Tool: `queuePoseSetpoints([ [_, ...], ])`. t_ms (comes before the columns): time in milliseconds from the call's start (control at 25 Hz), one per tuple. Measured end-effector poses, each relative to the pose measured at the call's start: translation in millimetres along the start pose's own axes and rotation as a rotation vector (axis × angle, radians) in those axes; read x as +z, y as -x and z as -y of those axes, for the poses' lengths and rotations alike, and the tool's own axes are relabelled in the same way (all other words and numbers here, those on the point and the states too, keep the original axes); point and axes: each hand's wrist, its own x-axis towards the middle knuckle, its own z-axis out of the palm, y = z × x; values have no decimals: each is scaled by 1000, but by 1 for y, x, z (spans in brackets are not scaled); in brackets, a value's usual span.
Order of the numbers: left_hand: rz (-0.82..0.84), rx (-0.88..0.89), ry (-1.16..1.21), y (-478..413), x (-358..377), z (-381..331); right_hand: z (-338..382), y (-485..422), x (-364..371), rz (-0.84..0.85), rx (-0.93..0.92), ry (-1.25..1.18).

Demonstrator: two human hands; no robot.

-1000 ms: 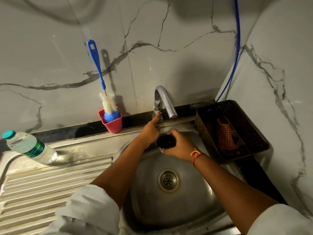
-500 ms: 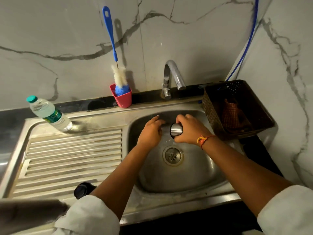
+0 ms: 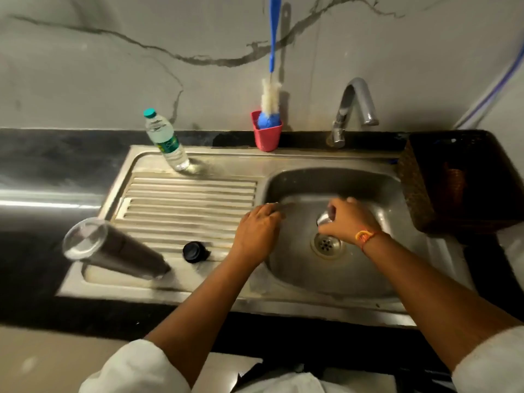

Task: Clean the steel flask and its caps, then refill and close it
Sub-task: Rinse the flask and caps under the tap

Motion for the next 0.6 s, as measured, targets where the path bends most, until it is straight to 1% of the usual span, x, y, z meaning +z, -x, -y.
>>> queuePoseSetpoints([
  [80, -24, -101, 15, 17, -5, 18, 14, 4, 10, 15, -13, -45],
  [120, -32, -158, 17, 25, -8, 26, 23, 7, 12, -13, -46, -119],
  [200, -30, -281, -8, 43, -18, 48, 55, 19, 21, -12, -193, -315],
  [280, 28, -379, -71, 57, -30, 69, 89, 37, 33, 74, -392, -431],
  [320, 77, -422, -83, 63, -34, 78, 104, 44, 42, 127, -471, -449],
  [400, 166, -481, -80, 72, -38, 91, 126, 54, 63, 194, -558, -460],
  [520, 217, -510, -118, 81, -34, 103, 145, 59, 91, 202, -607, -407],
  [600, 229, -543, -86, 86, -30, 111, 154, 62, 102, 188, -649, -330],
])
